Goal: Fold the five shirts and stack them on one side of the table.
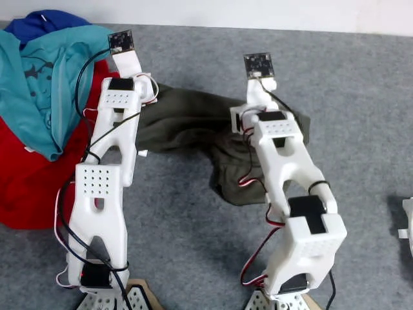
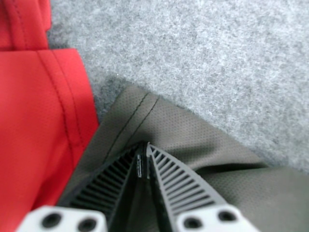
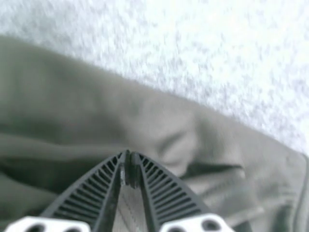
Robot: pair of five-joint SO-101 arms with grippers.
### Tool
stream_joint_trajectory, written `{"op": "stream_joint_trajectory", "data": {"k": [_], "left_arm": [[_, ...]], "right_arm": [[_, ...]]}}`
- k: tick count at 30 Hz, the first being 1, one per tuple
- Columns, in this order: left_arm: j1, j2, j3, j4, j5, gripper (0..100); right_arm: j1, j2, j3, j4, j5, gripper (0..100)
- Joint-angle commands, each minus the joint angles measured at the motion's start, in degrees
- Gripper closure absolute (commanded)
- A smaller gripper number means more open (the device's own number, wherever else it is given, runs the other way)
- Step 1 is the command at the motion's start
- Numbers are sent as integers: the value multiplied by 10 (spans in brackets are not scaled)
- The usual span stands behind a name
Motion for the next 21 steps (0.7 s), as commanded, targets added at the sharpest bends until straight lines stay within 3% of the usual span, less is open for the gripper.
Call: {"op": "stream_joint_trajectory", "data": {"k": [1, 4, 8, 11, 16, 21], "left_arm": [[-12, 1, -10, -7, 1, 990], [-12, 1, -10, -7, 1, 990], [-12, 1, -10, -7, 1, 990], [-12, 1, -10, -7, 1, 990], [-12, 1, -10, -6, 1, 990], [-14, 1, -10, -6, 1, 990]], "right_arm": [[-12, 22, -35, -46, 4, 991], [-16, 40, -36, -47, 31, 991], [7, -48, -20, -8, -8, 991], [32, -162, 73, -25, -50, 991], [24, -334, 328, -145, -11, 991], [17, -393, 407, -117, -6, 991]]}}
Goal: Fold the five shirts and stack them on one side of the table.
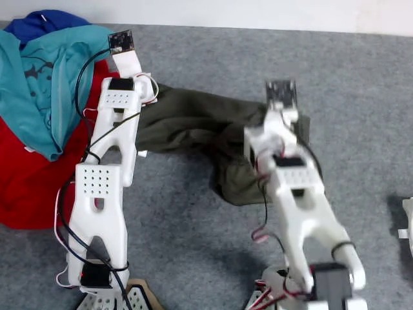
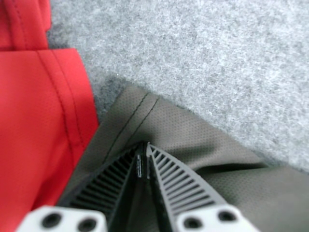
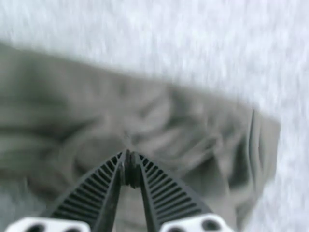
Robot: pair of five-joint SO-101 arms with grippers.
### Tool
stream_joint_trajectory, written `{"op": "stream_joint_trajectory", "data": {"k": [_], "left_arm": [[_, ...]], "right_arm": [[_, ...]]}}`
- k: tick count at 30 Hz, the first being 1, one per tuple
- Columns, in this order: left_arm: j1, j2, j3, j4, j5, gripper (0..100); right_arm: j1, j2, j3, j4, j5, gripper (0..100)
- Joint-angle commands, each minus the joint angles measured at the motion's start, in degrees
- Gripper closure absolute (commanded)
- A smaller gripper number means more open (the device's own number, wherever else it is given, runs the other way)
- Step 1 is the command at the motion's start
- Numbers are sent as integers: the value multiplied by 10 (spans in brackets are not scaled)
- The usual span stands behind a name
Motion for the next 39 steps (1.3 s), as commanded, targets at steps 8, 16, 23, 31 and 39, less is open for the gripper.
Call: {"op": "stream_joint_trajectory", "data": {"k": [8, 16, 23, 31, 39], "left_arm": [[-14, 1, -9, -5, 1, 990], [-13, 1, -9, -5, 1, 990], [-13, 1, -9, -4, 1, 990], [-14, 1, -9, -4, 1, 990], [-12, 1, -9, -6, 1, 990]], "right_arm": [[-2, 104, -126, 78, -16, 991], [21, 218, -238, 101, -17, 991], [18, 309, -337, 100, -17, 991], [4, 400, -452, 100, -14, 991], [-27, 422, -465, 99, 10, 991]]}}
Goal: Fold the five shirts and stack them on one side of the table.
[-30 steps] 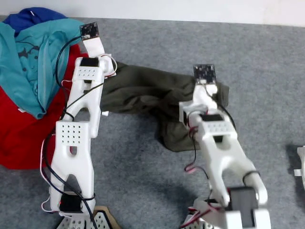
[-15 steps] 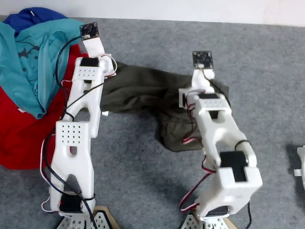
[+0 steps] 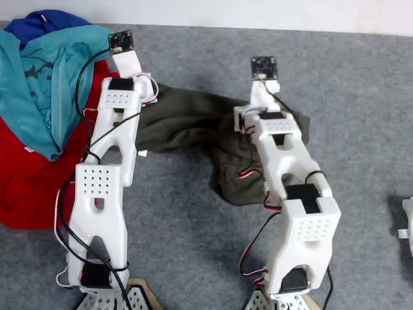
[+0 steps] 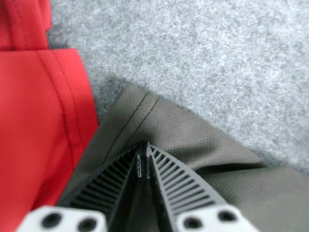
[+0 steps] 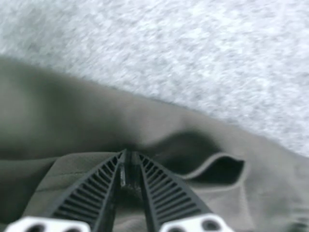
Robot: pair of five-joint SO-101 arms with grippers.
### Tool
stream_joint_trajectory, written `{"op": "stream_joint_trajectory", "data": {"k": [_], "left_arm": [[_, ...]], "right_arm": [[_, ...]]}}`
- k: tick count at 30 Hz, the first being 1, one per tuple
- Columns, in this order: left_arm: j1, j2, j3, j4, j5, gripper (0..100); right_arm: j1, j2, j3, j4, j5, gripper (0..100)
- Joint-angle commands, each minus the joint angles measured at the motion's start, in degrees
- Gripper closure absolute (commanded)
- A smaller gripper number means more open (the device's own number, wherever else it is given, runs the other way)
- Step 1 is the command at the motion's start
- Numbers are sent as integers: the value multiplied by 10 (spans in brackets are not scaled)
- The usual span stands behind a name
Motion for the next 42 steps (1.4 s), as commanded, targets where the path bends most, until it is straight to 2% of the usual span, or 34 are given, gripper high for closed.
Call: {"op": "stream_joint_trajectory", "data": {"k": [1, 5, 10, 14, 19, 22, 25, 28, 34, 38, 42], "left_arm": [[-12, 1, -9, -6, 1, 990], [-13, 1, -9, -6, 1, 990], [-13, 1, -10, -7, 1, 990], [-13, 1, -10, -7, 1, 990], [-15, 1, -10, -7, 1, 990], [-14, 1, -10, -7, 1, 990], [-14, 1, -10, -7, 1, 990], [-15, 1, -10, -6, 1, 990], [-15, 1, -10, -6, 1, 990], [-15, 1, -10, -7, 1, 990], [-15, 1, -10, -6, 1, 990]], "right_arm": [[-14, -9, -28, 0, 18, 991], [0, -21, -27, 12, 18, 991], [18, -113, 22, 55, 5, 991], [37, -240, 152, 55, 1, 991], [76, -475, 383, 54, 7, 990], [75, -618, 505, 58, 62, 988], [77, -722, 578, 113, 72, 936], [77, -753, 586, 200, 76, 878], [79, -741, 590, 314, 104, 868], [79, -739, 604, 331, 109, 867], [79, -738, 623, 284, 109, 867]]}}
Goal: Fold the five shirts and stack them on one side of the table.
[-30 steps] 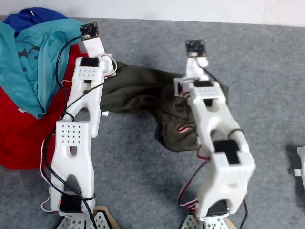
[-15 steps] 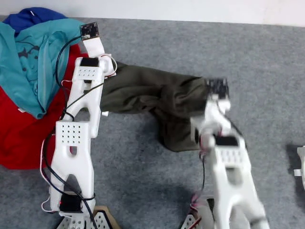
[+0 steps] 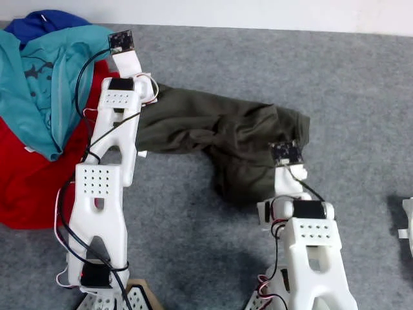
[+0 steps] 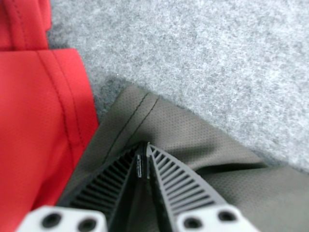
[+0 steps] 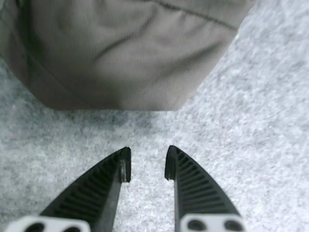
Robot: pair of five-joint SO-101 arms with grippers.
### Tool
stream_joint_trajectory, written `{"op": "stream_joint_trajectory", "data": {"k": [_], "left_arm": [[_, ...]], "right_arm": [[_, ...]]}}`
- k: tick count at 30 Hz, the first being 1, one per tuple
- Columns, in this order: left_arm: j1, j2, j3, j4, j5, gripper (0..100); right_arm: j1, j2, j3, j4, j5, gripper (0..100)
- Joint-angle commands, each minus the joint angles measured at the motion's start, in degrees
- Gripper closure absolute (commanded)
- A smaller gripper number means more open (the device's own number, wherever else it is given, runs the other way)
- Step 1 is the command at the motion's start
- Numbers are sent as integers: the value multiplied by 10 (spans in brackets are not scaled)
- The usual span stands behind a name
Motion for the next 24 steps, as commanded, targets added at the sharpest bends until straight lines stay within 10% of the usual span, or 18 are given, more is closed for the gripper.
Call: {"op": "stream_joint_trajectory", "data": {"k": [1, 24], "left_arm": [[-15, 1, -10, -5, 1, 990], [-16, 1, -10, -4, 1, 990]], "right_arm": [[6, -6, 7, -47, 8, 867], [37, 267, -100, -167, 6, 989]]}}
